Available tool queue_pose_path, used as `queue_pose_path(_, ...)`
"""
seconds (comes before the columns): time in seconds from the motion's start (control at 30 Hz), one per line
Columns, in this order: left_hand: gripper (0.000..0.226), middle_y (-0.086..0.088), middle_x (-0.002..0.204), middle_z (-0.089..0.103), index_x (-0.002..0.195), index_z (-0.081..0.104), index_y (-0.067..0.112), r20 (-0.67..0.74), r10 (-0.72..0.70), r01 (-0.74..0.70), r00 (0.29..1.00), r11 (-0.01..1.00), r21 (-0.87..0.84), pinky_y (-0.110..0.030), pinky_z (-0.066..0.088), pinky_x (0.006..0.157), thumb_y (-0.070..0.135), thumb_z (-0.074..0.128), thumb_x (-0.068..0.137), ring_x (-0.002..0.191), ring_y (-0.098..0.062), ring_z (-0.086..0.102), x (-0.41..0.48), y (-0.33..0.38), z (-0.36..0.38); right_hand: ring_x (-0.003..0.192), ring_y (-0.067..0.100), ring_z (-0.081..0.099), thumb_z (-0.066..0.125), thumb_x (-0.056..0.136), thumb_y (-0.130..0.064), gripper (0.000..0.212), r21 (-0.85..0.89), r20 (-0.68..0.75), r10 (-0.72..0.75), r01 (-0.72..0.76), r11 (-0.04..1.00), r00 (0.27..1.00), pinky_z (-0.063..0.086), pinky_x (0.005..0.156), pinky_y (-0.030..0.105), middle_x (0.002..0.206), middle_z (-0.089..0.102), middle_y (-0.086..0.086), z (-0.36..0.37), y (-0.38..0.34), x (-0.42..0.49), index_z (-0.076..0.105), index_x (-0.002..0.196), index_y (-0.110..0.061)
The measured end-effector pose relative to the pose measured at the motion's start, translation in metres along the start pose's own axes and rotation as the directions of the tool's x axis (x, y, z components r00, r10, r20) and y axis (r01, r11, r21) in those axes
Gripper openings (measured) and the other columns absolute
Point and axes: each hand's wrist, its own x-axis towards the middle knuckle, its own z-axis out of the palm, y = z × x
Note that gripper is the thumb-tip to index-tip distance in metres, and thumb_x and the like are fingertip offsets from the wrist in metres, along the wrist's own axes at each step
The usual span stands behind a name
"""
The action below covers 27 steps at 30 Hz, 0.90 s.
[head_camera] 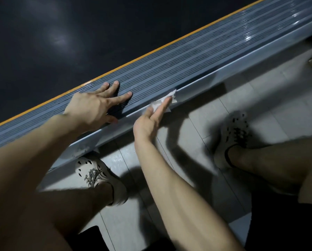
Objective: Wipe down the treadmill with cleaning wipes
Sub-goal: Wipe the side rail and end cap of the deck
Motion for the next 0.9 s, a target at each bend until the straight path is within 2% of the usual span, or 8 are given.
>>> queue_pose_path(0.1,0.095,0.017,0.177,-0.011,0.158,-0.013,0.069,-0.005,-0.003,0.003,1.000,1.000,-0.008,-0.036,0.060,0.088,0.073,0.058,0.096,0.165,-0.012,0.007,-0.001,0.000,-0.002,0.136,0.030,0.059,0.043,0.110,-0.009,0.074,-0.230,0.091,0.234,-0.208,0.951,0.968,0.045,0.112,0.027,0.162,0.049,0.010,-0.002,0.043,0.002,0.013,0.166,-0.049)
queue_pose_path(0.17,0.094,0.017,0.177,-0.011,0.158,-0.013,0.069,0.002,-0.002,0.002,1.000,1.000,0.001,-0.031,0.054,0.076,0.074,0.057,0.096,0.165,-0.012,0.007,-0.002,0.001,-0.005,0.131,0.027,0.061,0.048,0.107,-0.006,0.061,-0.314,0.207,0.301,-0.228,0.922,0.931,0.050,0.107,0.029,0.151,0.057,0.008,-0.021,0.057,0.011,0.036,0.162,-0.029)
queue_pose_path(0.27,0.093,0.016,0.178,-0.009,0.158,-0.013,0.069,-0.013,0.007,-0.007,1.000,1.000,0.021,-0.030,0.044,0.068,0.077,0.055,0.095,0.165,-0.012,0.009,0.000,-0.001,-0.005,0.130,0.027,0.062,0.051,0.104,-0.003,0.054,-0.390,0.213,0.311,-0.212,0.896,0.926,0.054,0.103,0.032,0.144,0.061,0.005,-0.051,0.046,0.029,0.051,0.153,-0.024)
queue_pose_path(0.5,0.102,0.009,0.181,0.008,0.168,0.018,0.053,0.003,-0.075,0.074,0.997,0.981,-0.178,-0.048,0.054,0.104,0.061,0.080,0.087,0.165,-0.017,0.018,-0.005,-0.004,-0.008,0.130,0.038,0.063,0.056,0.101,-0.007,0.047,-0.332,0.170,0.320,-0.252,0.909,0.932,0.057,0.101,0.048,0.147,0.060,0.017,-0.078,-0.005,0.064,0.054,0.147,-0.014)
queue_pose_path(0.63,0.104,-0.003,0.181,0.008,0.169,0.018,0.048,0.047,-0.133,0.138,0.990,0.981,-0.136,-0.054,0.046,0.116,0.039,0.084,0.089,0.165,-0.029,0.018,-0.029,-0.009,0.006,0.104,0.025,0.066,0.059,0.102,-0.006,0.045,-0.350,0.230,0.394,-0.302,0.887,0.890,0.059,0.080,0.035,0.137,0.063,0.015,-0.054,-0.010,0.059,0.053,0.146,-0.003)
queue_pose_path(0.73,0.094,-0.004,0.181,0.002,0.168,0.004,0.055,0.049,-0.169,0.172,0.984,0.982,-0.073,-0.056,0.041,0.120,0.036,0.068,0.102,0.167,-0.030,0.011,-0.059,-0.025,0.032,0.089,0.021,0.074,0.071,0.092,0.003,0.036,-0.170,0.155,0.330,-0.304,0.938,0.931,0.064,0.073,0.029,0.113,0.073,0.009,-0.035,-0.019,0.047,0.063,0.126,-0.004)
queue_pose_path(0.83,0.095,0.001,0.181,-0.006,0.163,-0.012,0.058,0.021,-0.164,0.165,0.986,0.984,-0.064,-0.055,0.042,0.120,0.045,0.063,0.105,0.167,-0.028,0.007,-0.073,-0.038,0.050,0.082,0.007,0.069,0.080,0.088,-0.007,0.034,-0.287,0.132,-0.102,0.137,0.948,0.986,0.053,0.070,0.015,0.097,0.070,-0.005,-0.040,-0.013,0.013,0.058,0.111,-0.019)
queue_pose_path(0.9,0.098,0.002,0.181,-0.008,0.160,-0.017,0.058,-0.010,-0.133,0.132,0.991,0.990,-0.052,-0.052,0.043,0.119,0.049,0.063,0.105,0.167,-0.027,0.007,-0.073,-0.042,0.052,0.094,0.015,0.065,0.081,0.087,-0.015,0.037,-0.412,0.290,-0.358,0.454,0.790,0.887,0.055,0.081,0.029,0.107,0.064,-0.006,-0.049,-0.001,0.004,0.055,0.111,-0.028)
